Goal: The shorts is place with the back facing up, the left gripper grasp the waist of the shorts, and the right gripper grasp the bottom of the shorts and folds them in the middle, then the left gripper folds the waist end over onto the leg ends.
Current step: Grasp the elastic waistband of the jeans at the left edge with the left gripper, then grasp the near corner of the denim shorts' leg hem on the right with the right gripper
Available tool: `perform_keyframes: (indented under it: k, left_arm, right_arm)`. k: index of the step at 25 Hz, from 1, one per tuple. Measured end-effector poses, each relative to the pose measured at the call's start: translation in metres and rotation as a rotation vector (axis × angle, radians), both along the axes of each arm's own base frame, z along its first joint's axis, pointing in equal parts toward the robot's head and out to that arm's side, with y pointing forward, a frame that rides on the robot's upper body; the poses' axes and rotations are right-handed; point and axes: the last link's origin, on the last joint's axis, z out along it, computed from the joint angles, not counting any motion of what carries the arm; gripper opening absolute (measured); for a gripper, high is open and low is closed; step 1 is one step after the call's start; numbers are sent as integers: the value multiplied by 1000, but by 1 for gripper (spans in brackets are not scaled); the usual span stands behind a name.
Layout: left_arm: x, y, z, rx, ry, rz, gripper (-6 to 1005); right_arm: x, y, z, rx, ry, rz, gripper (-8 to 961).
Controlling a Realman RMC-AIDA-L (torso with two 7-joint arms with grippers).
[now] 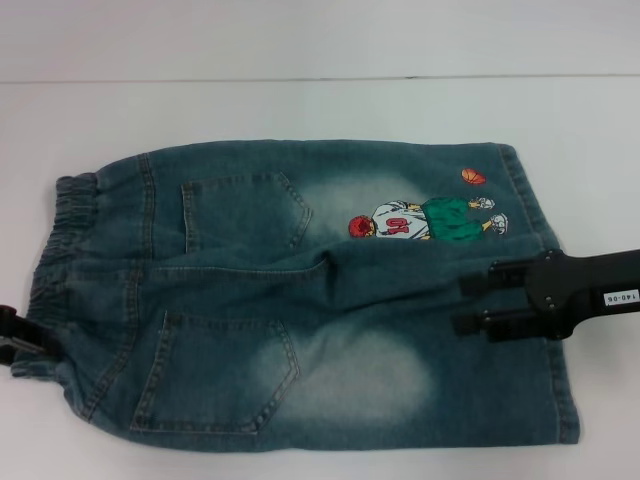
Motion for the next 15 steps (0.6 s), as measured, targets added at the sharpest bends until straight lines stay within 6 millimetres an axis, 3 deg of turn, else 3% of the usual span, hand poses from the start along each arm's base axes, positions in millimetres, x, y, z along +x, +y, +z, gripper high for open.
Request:
perform_keyframes:
  k: [15]
  left_arm:
    - [3,1,2,-10,-3,-23,162]
  right_arm:
    - [-4,4,5,5,7,-4,716]
